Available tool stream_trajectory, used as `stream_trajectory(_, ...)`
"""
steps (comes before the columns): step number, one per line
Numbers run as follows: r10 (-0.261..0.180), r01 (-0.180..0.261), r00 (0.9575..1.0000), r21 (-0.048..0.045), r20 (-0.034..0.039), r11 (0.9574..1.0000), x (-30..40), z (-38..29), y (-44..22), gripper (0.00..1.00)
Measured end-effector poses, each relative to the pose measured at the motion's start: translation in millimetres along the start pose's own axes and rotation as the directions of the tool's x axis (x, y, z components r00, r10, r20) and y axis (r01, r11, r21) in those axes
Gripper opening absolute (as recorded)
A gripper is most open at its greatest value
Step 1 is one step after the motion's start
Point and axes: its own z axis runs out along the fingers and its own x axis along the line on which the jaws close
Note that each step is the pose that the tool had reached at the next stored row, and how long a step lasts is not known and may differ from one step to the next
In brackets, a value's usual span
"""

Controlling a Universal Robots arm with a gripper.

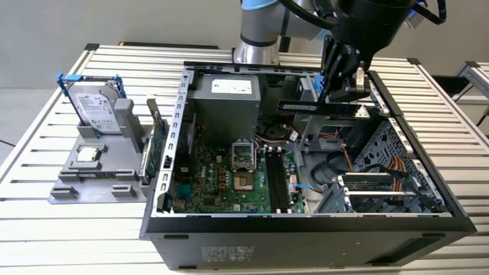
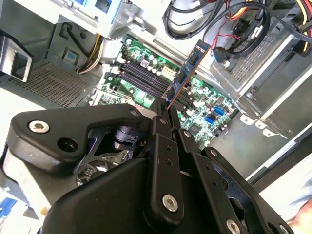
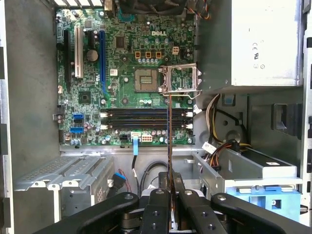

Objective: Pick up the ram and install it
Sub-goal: 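Pick up the ram and move it above insertion slot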

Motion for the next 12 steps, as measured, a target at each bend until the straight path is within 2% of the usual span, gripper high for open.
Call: stream_trajectory(12,0.027,-0.027,0.9996,0.0011,0.0003,0.9996,0.0,0.0,0.0,0.00)
